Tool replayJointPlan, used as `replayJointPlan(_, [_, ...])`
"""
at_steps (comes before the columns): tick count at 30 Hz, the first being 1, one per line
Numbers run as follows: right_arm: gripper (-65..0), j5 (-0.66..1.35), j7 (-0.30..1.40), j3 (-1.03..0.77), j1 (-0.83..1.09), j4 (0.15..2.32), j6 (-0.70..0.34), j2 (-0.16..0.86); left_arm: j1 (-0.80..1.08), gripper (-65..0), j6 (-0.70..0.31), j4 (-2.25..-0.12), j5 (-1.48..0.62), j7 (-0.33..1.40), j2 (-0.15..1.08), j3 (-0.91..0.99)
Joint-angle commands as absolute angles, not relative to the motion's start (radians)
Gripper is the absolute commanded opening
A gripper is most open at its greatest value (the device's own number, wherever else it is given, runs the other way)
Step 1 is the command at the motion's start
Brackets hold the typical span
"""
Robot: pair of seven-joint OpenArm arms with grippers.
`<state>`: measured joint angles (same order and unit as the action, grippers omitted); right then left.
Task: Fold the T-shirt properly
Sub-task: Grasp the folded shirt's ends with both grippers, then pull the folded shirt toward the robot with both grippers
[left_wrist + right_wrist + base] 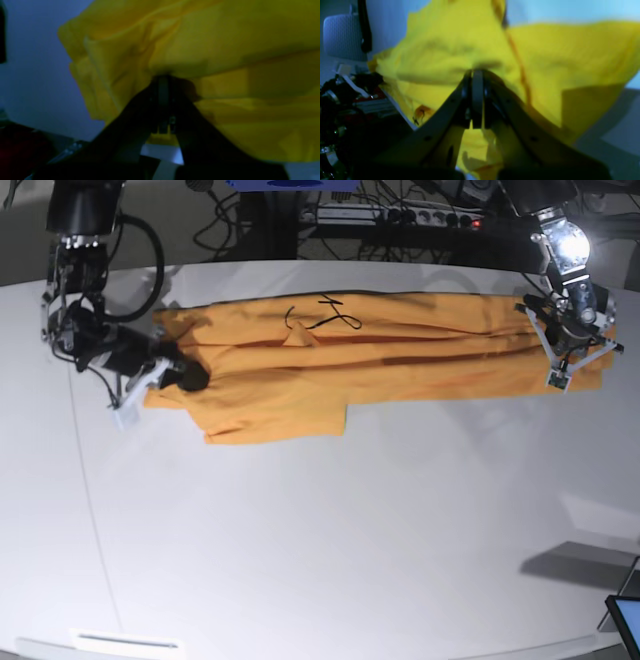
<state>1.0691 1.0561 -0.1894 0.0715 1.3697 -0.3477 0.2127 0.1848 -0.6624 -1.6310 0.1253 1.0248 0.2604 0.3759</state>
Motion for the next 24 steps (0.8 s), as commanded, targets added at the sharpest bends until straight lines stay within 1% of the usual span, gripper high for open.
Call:
replayJointPlan(1, [-64.7, 1.04, 1.05, -0.196, 0.058, 1.353, -0.334, 0.237, 0.193, -65.0, -0.698, -1.604, 0.062, 1.027, 0.248, 0.36])
replayJointPlan(6, [-64.7, 1.04, 1.052, -0.196, 0.031, 1.305, -0.334, 0.242, 0.173, -65.0, -0.698, -1.607, 0.062, 1.029, 0.22, 0.358])
replayJointPlan(11, [-64.7, 1.04, 1.052, -0.196, 0.054, 1.356, -0.332, 0.239, 0.176, -65.0, -0.698, -1.612, 0.062, 1.029, 0.217, 0.358])
replayJointPlan(13, [-64.7, 1.04, 1.056, -0.194, 0.054, 1.399, -0.312, 0.243, 0.176, -65.0, -0.698, -1.613, 0.062, 1.029, 0.216, 0.358])
replayJointPlan(15, [-64.7, 1.04, 1.058, -0.194, 0.051, 1.461, -0.266, 0.265, 0.176, -65.0, -0.698, -1.615, 0.062, 1.029, 0.216, 0.358])
replayJointPlan(18, [-64.7, 1.04, 1.061, -0.194, 0.058, 1.593, -0.162, 0.285, 0.176, -65.0, -0.698, -1.615, 0.062, 1.029, 0.216, 0.358])
replayJointPlan(21, [-64.7, 1.04, 1.104, -0.194, 0.059, 1.685, -0.087, 0.285, 0.176, -65.0, -0.698, -1.615, 0.062, 1.029, 0.216, 0.358])
replayJointPlan(24, [-64.7, 1.04, 1.135, -0.194, 0.073, 1.75, 0.012, 0.266, 0.176, -65.0, -0.698, -1.615, 0.062, 1.029, 0.214, 0.358])
